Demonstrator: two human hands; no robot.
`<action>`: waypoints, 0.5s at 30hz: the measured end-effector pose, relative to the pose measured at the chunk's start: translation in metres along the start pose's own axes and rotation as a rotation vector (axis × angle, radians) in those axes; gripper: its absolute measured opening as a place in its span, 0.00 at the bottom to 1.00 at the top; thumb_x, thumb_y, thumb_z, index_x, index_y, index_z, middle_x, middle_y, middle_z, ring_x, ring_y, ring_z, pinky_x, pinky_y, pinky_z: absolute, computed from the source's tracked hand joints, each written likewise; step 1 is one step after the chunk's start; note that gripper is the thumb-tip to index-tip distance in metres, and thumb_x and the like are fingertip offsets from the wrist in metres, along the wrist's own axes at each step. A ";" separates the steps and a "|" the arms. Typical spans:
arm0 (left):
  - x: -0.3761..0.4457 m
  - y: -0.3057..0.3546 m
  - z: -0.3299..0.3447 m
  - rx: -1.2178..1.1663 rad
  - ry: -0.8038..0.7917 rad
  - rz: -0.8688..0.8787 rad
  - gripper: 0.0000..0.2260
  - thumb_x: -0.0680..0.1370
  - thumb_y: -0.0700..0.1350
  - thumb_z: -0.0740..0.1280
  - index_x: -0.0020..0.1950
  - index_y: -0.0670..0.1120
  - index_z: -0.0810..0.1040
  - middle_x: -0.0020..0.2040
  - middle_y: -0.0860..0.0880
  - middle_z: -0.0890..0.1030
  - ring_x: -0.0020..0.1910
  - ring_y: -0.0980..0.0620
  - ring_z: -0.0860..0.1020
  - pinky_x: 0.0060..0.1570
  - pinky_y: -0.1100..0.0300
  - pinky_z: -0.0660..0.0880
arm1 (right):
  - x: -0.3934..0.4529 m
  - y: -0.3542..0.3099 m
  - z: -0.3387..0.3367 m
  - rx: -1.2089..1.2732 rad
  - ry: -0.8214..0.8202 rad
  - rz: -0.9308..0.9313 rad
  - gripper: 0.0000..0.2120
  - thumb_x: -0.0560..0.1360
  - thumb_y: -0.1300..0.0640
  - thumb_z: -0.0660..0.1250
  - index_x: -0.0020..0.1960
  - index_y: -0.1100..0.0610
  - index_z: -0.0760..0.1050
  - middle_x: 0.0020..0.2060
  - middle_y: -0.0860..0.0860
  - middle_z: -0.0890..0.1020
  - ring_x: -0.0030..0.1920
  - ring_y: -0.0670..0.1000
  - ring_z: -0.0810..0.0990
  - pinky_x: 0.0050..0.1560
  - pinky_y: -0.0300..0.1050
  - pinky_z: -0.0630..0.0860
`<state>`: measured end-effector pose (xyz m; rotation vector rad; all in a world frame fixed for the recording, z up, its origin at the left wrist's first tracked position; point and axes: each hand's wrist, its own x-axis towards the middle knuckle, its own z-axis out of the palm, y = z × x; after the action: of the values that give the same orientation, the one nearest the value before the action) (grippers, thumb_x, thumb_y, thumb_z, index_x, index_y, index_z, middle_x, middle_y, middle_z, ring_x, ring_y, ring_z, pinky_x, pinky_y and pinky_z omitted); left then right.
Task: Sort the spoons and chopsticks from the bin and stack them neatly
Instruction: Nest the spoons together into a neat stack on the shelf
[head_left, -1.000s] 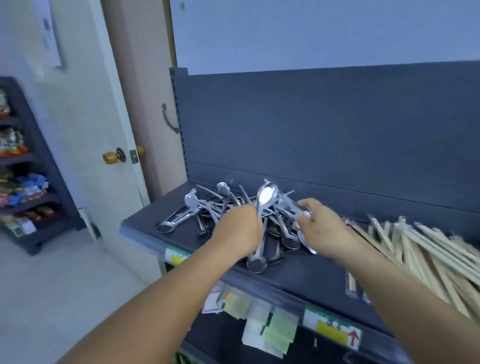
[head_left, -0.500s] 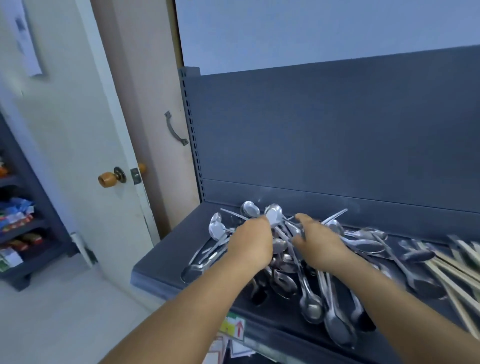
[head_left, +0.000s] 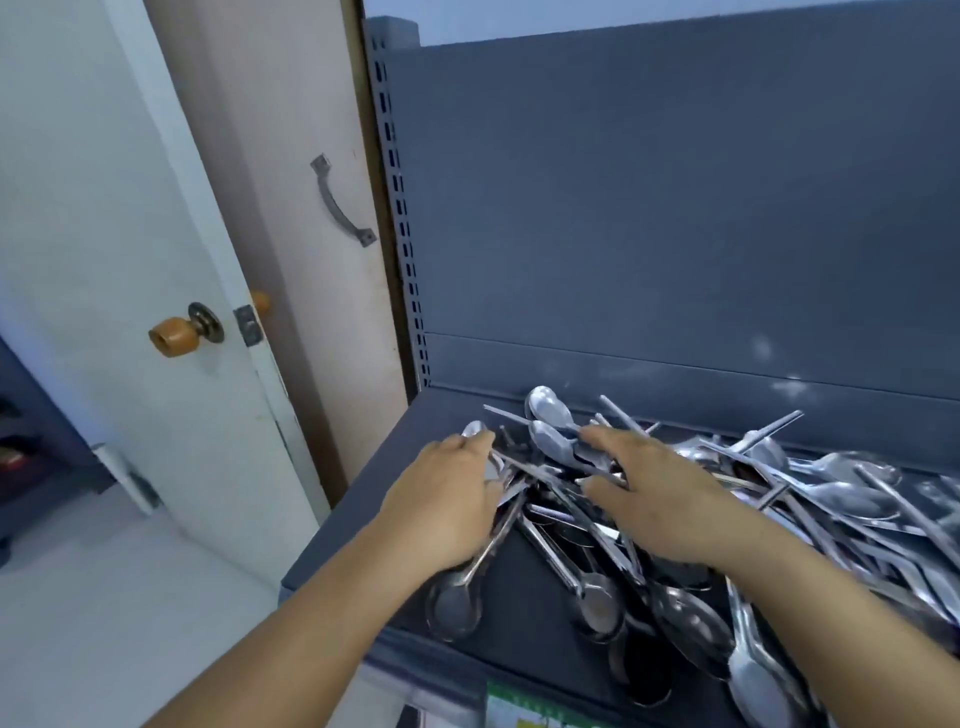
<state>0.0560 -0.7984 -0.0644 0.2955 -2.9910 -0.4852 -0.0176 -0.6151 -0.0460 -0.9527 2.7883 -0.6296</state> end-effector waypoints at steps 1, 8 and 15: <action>0.000 -0.009 0.000 -0.010 0.000 0.010 0.23 0.81 0.50 0.57 0.76 0.50 0.57 0.68 0.48 0.70 0.66 0.48 0.67 0.61 0.55 0.68 | 0.002 -0.006 0.004 0.017 0.002 0.007 0.24 0.78 0.51 0.58 0.73 0.48 0.60 0.72 0.46 0.65 0.70 0.48 0.64 0.65 0.39 0.60; 0.005 -0.072 0.000 -0.107 -0.048 0.150 0.25 0.80 0.52 0.58 0.75 0.55 0.55 0.67 0.50 0.69 0.66 0.50 0.67 0.60 0.56 0.68 | 0.018 -0.058 0.043 0.075 0.106 0.145 0.18 0.77 0.54 0.61 0.66 0.49 0.70 0.67 0.45 0.71 0.67 0.47 0.68 0.66 0.41 0.64; 0.012 -0.115 0.011 -0.200 -0.163 0.375 0.25 0.79 0.54 0.60 0.74 0.55 0.57 0.66 0.53 0.71 0.66 0.52 0.66 0.59 0.59 0.66 | 0.020 -0.110 0.085 0.006 0.373 0.298 0.14 0.75 0.62 0.63 0.60 0.55 0.76 0.60 0.49 0.77 0.63 0.50 0.71 0.63 0.35 0.61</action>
<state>0.0633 -0.9044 -0.1115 -0.3300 -3.0090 -0.7859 0.0495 -0.7351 -0.0755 -0.4348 3.1560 -0.8408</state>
